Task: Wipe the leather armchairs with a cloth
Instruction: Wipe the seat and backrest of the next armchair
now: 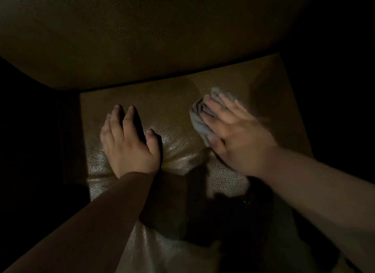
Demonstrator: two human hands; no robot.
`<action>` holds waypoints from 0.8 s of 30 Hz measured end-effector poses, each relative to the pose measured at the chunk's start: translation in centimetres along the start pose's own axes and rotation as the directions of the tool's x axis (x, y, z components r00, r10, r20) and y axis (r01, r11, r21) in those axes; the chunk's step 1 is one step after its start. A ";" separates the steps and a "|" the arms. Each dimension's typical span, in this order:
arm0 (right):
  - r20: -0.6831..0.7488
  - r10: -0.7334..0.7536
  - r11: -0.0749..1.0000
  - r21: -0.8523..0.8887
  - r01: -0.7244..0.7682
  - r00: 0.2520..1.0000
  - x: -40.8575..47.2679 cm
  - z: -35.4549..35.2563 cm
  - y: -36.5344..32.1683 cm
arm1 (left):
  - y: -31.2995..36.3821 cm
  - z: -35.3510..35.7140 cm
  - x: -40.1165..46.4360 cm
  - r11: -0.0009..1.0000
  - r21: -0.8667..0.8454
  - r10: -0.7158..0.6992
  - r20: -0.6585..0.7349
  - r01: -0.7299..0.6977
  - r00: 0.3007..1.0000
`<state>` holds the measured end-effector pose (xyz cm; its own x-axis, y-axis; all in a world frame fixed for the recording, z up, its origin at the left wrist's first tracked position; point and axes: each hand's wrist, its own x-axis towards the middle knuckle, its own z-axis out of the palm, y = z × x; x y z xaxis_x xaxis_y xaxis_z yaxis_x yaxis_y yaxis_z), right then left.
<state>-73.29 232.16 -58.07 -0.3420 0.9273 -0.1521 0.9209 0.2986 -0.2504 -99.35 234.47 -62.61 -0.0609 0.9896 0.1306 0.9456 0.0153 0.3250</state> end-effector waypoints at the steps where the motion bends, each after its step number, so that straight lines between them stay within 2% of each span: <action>1: -0.007 -0.065 0.996 -0.060 0.065 0.998 -0.3 0.0 2.0 | 0.1 0.1 0.1 1.000 -0.002 0.011 -0.008 -0.011 1.000; 2: -0.024 -0.003 0.998 -0.061 0.001 1.000 -0.7 0.1 4.5 | 0.2 0.2 0.2 1.000 -0.004 0.019 -0.015 -0.020 1.000; 3: -0.046 0.182 0.982 -0.044 -0.184 0.982 -0.9 -0.6 6.6 | 0.3 0.3 0.2 1.000 -0.005 0.024 -0.019 -0.024 1.000; 4: -0.071 0.425 0.905 0.012 -0.425 0.902 -1.1 -1.3 8.0 | 0.2 0.5 0.1 1.000 -0.006 0.027 -0.020 -0.027 0.999; 5: -0.078 0.624 0.781 0.093 -0.617 0.778 -1.0 -1.9 7.8 | 0.2 0.6 0.0 1.000 -0.003 0.025 -0.019 -0.025 1.000; 6: -0.078 0.721 0.692 0.141 -0.708 0.689 -0.6 -1.4 5.8 | -0.1 0.7 -0.2 1.000 0.002 0.022 -0.018 -0.022 1.000; 7: -0.099 0.720 0.693 0.132 -0.708 0.687 -0.7 -0.5 2.8 | -0.3 0.7 -0.3 1.000 0.005 0.020 -0.015 -0.020 1.000; 8: -0.108 0.631 0.776 0.110 -0.621 0.768 -1.2 0.4 -0.6 | -0.4 0.7 -0.3 1.000 0.006 0.019 -0.012 -0.019 1.000; 9: -0.109 0.476 0.880 0.076 -0.470 0.873 -2.3 1.0 -4.1 | -0.4 0.5 -0.2 1.000 0.001 0.019 -0.004 -0.019 1.000; 10: -0.054 0.305 0.951 0.068 -0.301 0.951 -3.7 1.4 -6.7 | -0.2 0.4 -0.1 1.000 -0.008 0.014 0.004 -0.014 1.000; 12: 0.059 0.044 0.998 0.038 -0.047 0.997 -5.5 0.5 -6.7 | 0.1 0.1 0.2 1.000 -0.022 -0.002 0.020 0.002 1.000; 13: 0.031 -0.022 1.000 -0.014 0.022 0.999 -5.8 0.4 -4.8 | 0.2 -0.1 0.3 1.000 -0.023 -0.011 0.032 0.012 0.999; 14: -0.004 0.041 0.999 -0.030 -0.041 0.999 -6.3 0.4 -2.5 | 0.2 -0.4 0.3 1.000 -0.022 -0.014 0.046 0.015 0.999; 15: -0.033 0.215 0.977 0.012 -0.215 0.976 -6.6 0.1 0.1 | 0.1 -0.5 0.4 1.000 -0.020 -0.016 0.060 0.017 0.998; 16: -0.032 0.454 0.889 0.085 -0.450 0.890 -7.1 -0.4 2.0 | 0.1 -0.9 0.3 1.000 -0.020 -0.018 0.079 0.020 0.997; 17: -0.010 0.643 0.758 0.153 -0.635 0.766 -7.4 -0.6 3.0 | 0.2 -1.2 0.2 0.999 -0.015 -0.026 0.099 0.028 0.995; 18: 0.001 0.758 0.638 0.204 -0.742 0.652 -7.4 -0.3 2.6 | 0.3 -1.5 0.2 0.999 -0.004 -0.041 0.122 0.042 0.992; 19: -0.012 0.809 0.578 0.196 -0.792 0.588 -7.1 0.1 1.0 | 0.5 -1.9 0.2 0.999 0.010 -0.053 0.150 0.052 0.987; 20: -0.022 0.797 0.599 0.157 -0.785 0.603 -6.8 0.7 -1.3 | 0.7 -2.4 0.4 0.998 0.021 -0.060 0.191 0.057 0.980; 21: -0.003 0.727 0.682 0.116 -0.722 0.686 -7.0 0.7 -4.0 | 1.0 -3.1 0.6 0.998 0.028 -0.064 0.239 0.059 0.969; 23: 0.120 0.413 0.904 0.070 -0.422 0.903 -8.4 0.7 -8.2 | 1.3 -4.2 1.1 0.997 0.033 -0.073 0.329 0.066 0.942; 24: 0.184 0.251 0.963 0.054 -0.265 0.950 -9.4 0.1 -8.6 | 1.5 -4.9 1.3 0.997 0.028 -0.074 0.369 0.068 0.927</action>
<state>-78.05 220.84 -54.55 -0.1280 0.9146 -0.3835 0.9672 0.0296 -0.2521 -99.54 235.13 -57.36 -0.0086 0.9686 -0.2485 0.9479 0.0871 0.3065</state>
